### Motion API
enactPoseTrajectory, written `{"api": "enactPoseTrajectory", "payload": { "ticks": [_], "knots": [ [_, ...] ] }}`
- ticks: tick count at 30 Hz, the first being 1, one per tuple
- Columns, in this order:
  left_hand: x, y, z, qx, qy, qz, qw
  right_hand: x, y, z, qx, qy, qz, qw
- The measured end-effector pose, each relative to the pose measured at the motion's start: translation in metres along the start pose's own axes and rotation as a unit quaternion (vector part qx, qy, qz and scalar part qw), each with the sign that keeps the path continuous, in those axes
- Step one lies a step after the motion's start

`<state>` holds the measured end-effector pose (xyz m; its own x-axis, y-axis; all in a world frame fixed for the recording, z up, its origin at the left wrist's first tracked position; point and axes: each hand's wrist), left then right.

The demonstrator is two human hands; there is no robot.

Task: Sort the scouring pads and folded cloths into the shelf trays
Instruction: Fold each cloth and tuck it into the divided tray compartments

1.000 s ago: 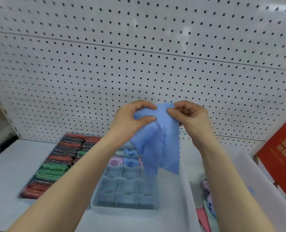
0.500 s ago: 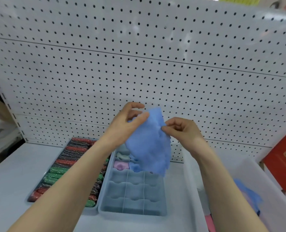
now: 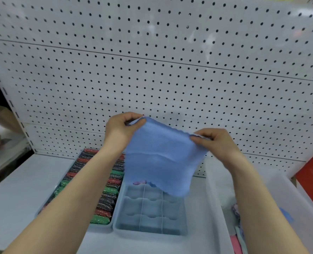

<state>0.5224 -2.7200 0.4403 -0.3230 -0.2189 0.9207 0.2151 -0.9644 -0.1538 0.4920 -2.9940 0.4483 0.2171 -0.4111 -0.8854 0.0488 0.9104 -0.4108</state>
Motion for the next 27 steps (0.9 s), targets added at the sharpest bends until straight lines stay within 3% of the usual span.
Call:
{"api": "enactPoseTrajectory", "payload": {
  "ticks": [6,9,12,15,18,22,27],
  "knots": [
    [-0.017,-0.017,0.0,-0.003,-0.069,-0.004,0.998,-0.006,-0.019,0.009,0.065,0.028,0.108,0.992],
    [-0.014,-0.015,-0.002,-0.023,-0.063,-0.018,0.998,-0.001,-0.017,0.009,0.067,0.036,0.031,0.997],
    [-0.001,0.003,-0.01,-0.1,-0.014,0.004,0.995,-0.015,0.006,0.004,-0.023,-0.036,-0.148,0.988],
    [0.014,0.028,-0.021,-0.154,0.064,0.018,0.986,-0.029,0.048,0.003,-0.113,-0.077,-0.114,0.984],
    [0.015,0.032,-0.027,-0.15,0.07,0.02,0.986,-0.035,0.059,0.01,-0.045,-0.053,-0.003,0.998],
    [-0.014,0.012,-0.034,-0.177,-0.016,0.13,0.975,-0.034,0.03,0.013,0.047,-0.02,0.143,0.988],
    [-0.039,-0.017,-0.039,-0.125,-0.099,-0.046,0.986,-0.027,0.004,0.017,0.12,0.013,0.154,0.981]
  ]
}}
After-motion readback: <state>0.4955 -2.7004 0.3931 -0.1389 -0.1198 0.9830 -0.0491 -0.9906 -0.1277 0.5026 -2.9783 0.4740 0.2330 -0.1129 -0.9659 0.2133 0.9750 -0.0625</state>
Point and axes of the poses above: each hand's wrist, its own z-axis towards the middle knuckle, its own y-axis out of the palm, x = y × z, and after that the axes turned 1 degree about -y, right-handed
